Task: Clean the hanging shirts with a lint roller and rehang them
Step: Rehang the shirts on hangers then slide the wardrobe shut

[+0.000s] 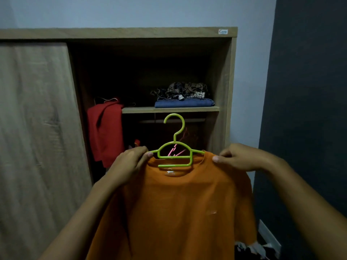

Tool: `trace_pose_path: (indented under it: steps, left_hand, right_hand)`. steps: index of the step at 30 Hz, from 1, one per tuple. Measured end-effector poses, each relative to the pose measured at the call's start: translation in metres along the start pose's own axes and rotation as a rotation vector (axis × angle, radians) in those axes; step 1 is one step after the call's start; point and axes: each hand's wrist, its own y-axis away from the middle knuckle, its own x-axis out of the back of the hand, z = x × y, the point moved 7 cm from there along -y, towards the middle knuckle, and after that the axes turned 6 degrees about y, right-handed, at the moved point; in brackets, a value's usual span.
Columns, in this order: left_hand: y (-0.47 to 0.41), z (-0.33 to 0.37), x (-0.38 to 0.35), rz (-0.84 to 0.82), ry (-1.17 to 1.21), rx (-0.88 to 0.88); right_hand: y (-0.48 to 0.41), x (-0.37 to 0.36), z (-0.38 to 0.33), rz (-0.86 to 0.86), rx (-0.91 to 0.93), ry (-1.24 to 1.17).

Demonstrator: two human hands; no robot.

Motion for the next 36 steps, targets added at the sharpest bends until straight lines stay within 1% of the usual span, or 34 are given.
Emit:
trace_pose_path:
  steps: [2,6,9,12,14,17,20,22,24,25,27,29,32,34,36]
  left_hand:
    - [0.0,-0.009,-0.013,-0.04,0.001,0.012]
    - [-0.011,-0.025,-0.038,-0.109,0.112,-0.008]
    - [-0.028,-0.035,-0.051,-0.131,0.183,-0.046]
    - [-0.047,-0.051,-0.067,-0.175,0.184,-0.029]
    - [-0.061,-0.065,-0.071,-0.169,0.144,-0.024]
    - [-0.088,-0.087,-0.056,-0.054,0.119,-0.027]
    - [-0.109,-0.107,-0.019,0.18,0.035,0.007]
    - [-0.12,-0.116,0.008,0.347,-0.066,0.033]
    - [-0.131,-0.125,0.028,0.447,-0.165,0.042]
    - [-0.136,-0.131,0.034,0.466,-0.207,0.05]
    - [-0.146,-0.147,0.038,0.453,-0.271,0.107]
    - [-0.153,-0.164,0.036,0.411,-0.298,0.176]
    - [-0.154,-0.178,0.031,0.397,-0.37,0.183]
    - [-0.152,-0.179,0.03,0.418,-0.407,0.155]
    - [-0.151,-0.179,0.03,0.443,-0.411,0.137]
  right_hand:
    - [-0.001,-0.008,-0.001,-0.035,0.034,-0.055]
    - [-0.012,0.001,-0.005,0.018,0.057,-0.121]
    - [-0.02,0.025,-0.009,0.053,0.014,-0.163]
    - [-0.035,0.044,-0.02,-0.009,-0.082,-0.143]
    - [-0.048,0.049,-0.028,-0.065,-0.136,-0.108]
    - [-0.072,0.043,-0.039,-0.115,-0.206,-0.113]
    - [-0.098,0.024,-0.051,-0.056,-0.281,-0.169]
    - [-0.118,-0.002,-0.058,-0.016,-0.298,-0.28]
    - [-0.139,-0.034,-0.067,0.009,-0.264,-0.467]
    - [-0.149,-0.049,-0.069,0.019,-0.257,-0.581]
    - [-0.169,-0.076,-0.073,0.047,-0.27,-0.812]
    - [-0.193,-0.097,-0.083,0.081,-0.216,-0.919]
    - [-0.227,-0.112,-0.097,0.181,-0.152,-0.96]
    - [-0.244,-0.109,-0.098,0.298,-0.161,-0.887]
    - [-0.257,-0.102,-0.1,0.369,-0.174,-0.809]
